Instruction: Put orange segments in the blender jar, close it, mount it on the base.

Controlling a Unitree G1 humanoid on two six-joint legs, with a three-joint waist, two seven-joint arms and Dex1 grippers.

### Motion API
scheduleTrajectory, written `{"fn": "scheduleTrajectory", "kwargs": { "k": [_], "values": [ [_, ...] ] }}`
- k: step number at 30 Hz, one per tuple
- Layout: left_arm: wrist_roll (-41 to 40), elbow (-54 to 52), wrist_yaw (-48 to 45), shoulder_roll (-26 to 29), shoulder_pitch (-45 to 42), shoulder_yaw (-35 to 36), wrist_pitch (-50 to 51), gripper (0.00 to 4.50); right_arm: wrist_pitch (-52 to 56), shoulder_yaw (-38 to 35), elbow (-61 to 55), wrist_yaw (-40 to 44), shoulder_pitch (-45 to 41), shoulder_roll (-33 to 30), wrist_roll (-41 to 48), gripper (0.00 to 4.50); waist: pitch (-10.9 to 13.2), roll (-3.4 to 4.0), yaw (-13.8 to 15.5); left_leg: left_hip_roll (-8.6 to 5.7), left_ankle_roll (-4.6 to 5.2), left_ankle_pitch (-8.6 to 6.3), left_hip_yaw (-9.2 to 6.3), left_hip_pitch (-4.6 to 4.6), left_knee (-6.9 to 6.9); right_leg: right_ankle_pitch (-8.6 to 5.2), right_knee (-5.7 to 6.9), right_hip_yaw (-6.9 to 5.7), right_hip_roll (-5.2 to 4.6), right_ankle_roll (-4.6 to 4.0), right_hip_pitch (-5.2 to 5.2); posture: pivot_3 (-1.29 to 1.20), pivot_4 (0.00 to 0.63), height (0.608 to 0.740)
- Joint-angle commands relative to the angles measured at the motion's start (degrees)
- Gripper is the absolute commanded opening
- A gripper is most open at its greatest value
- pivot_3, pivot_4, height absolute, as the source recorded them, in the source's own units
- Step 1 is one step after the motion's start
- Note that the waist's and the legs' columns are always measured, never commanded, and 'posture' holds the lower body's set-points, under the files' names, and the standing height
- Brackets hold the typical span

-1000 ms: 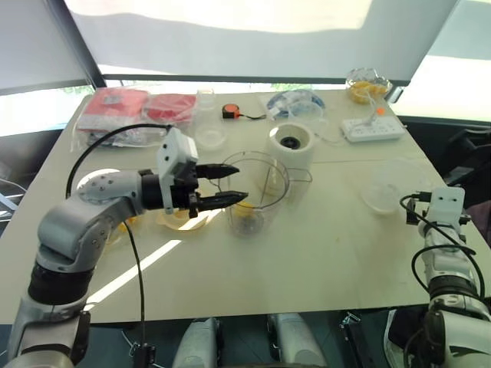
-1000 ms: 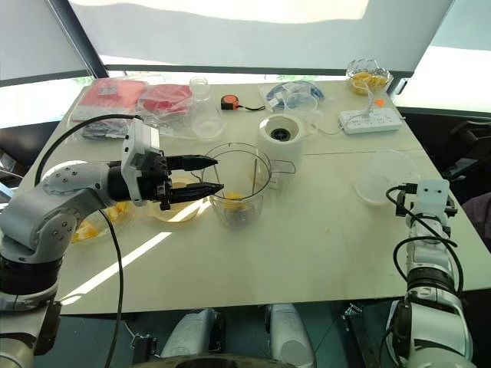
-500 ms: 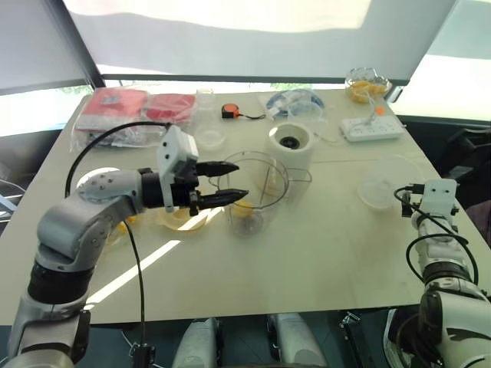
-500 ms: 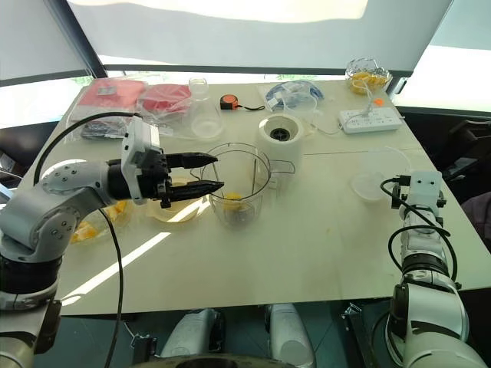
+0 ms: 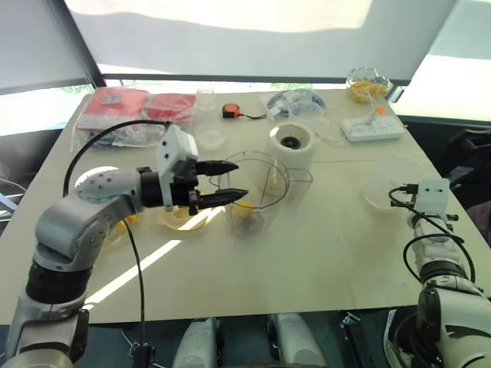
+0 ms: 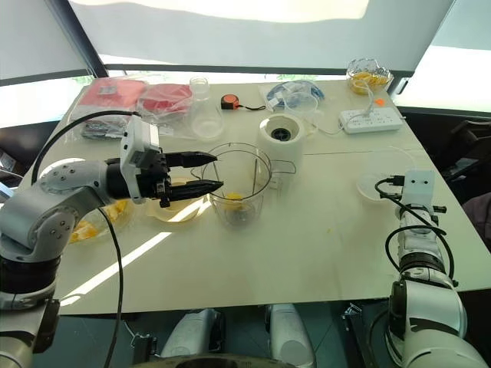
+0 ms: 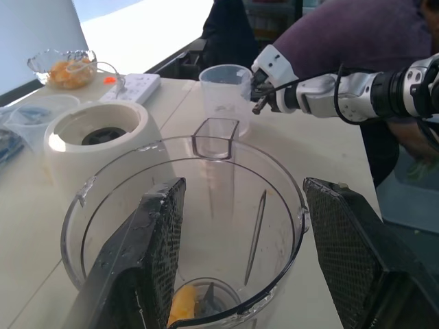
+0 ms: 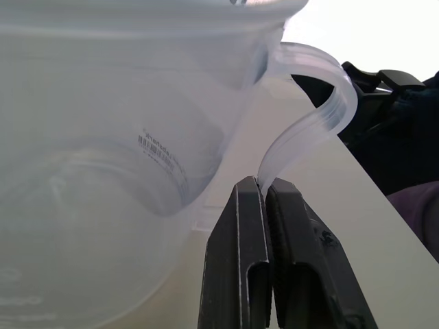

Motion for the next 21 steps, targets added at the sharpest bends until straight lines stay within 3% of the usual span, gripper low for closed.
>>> {"fn": "scheduleTrajectory", "kwargs": {
  "k": [1,12,21],
  "values": [
    [-0.5,-2.0,0.2,0.4,-0.4,0.5,-0.4,2.83,-0.6,-1.1,-5.7,-0.3,1.9,0.5,1.8,0.03,0.0,0.00,0.0,0.00,0.00,0.00,0.00,0.00,0.00,0.00,0.00,0.00,0.00,0.00,0.00,0.00,0.150,0.740],
    [0.5,-0.3,-0.6,-0.5,-0.6,-1.0,-1.5,2.83,14.7,-3.3,-42.5,-1.6,19.0,8.8,8.0,0.03,0.0,0.10,0.1,0.04,0.00,0.00,-0.04,-0.01,-0.05,0.10,0.04,0.00,0.00,0.19,-0.06,0.00,0.150,0.740],
    [1.6,1.3,-1.7,-1.2,-1.7,-2.0,-2.6,2.83,23.5,-5.2,-52.6,-4.6,22.0,12.0,9.6,0.03,0.1,0.17,0.2,0.03,0.00,0.00,-0.03,-0.02,-0.05,0.00,0.05,0.00,0.01,0.02,-0.09,0.00,0.150,0.740]
  ]
}}
